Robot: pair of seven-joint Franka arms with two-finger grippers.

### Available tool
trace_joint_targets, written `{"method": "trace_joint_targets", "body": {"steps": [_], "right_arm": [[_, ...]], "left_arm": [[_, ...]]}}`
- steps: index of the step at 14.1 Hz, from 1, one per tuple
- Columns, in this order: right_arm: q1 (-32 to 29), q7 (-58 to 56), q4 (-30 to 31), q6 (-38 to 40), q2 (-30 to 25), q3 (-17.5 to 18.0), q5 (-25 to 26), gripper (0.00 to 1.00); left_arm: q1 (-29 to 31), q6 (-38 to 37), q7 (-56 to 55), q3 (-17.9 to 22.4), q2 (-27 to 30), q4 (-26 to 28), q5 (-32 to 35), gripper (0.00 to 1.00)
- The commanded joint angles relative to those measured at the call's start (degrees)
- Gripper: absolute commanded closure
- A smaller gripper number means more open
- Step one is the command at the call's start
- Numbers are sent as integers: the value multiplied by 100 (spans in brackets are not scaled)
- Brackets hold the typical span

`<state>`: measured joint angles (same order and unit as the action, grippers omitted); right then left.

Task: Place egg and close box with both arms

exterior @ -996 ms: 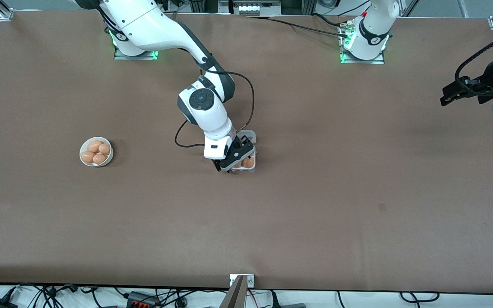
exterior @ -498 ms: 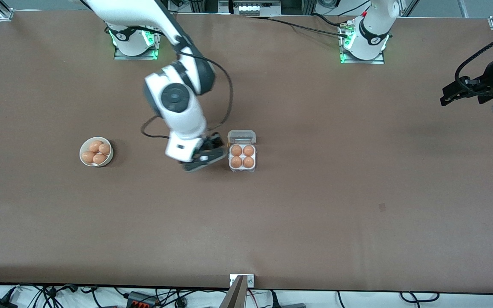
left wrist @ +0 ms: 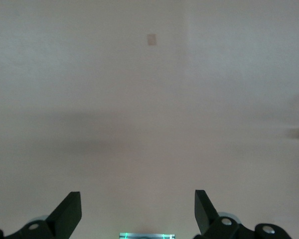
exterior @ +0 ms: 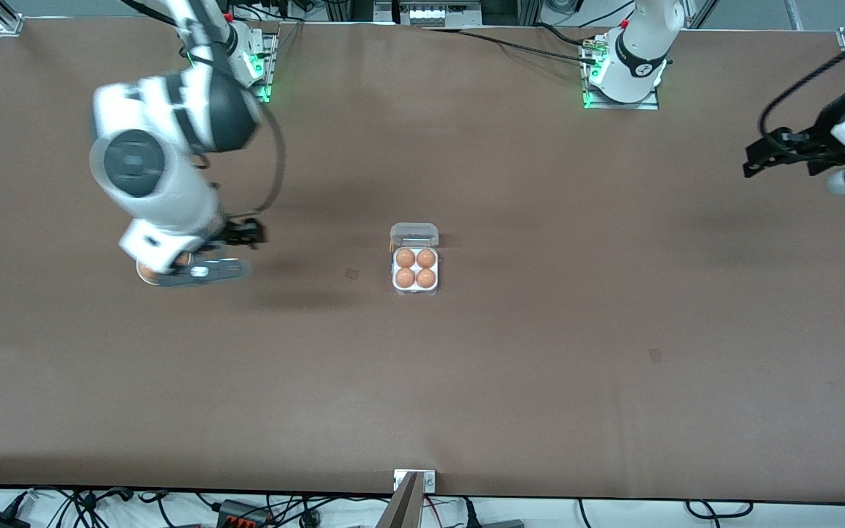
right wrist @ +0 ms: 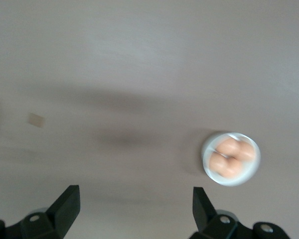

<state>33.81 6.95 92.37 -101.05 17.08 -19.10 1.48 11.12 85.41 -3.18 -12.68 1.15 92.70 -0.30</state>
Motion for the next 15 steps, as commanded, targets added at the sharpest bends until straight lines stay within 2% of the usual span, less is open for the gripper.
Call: {"method": "trace_joint_targets", "body": {"steps": [1,5,8,10,12,15], "right_arm": [[-522,-718,193,532,-652,-102,-60,0],[-1610,-2310,254,788,-986,-33,-411,0],[-2578,-2304,299,665,-1232,625,-402,0],[-3368,-2277,754,456,-1618,1300,-429,0],[-4020,-1787,1351,26,-2031,1952,-429,0],[-4066,-1547,1206,277,-2147,1972,-411,0]], "left_arm": [[-162,-174,-8,-15,-45,-138,65,0],[-294,-367,-7,-15,-53,-138,-303,0],[-523,-534,27,-15,-150,-147,-392,0],[-532,-717,19,-15,-159,-147,-392,0],[-549,-789,10,-15,-168,-147,-444,0],[-821,-772,-51,-7,-185,-147,-726,0]]}}
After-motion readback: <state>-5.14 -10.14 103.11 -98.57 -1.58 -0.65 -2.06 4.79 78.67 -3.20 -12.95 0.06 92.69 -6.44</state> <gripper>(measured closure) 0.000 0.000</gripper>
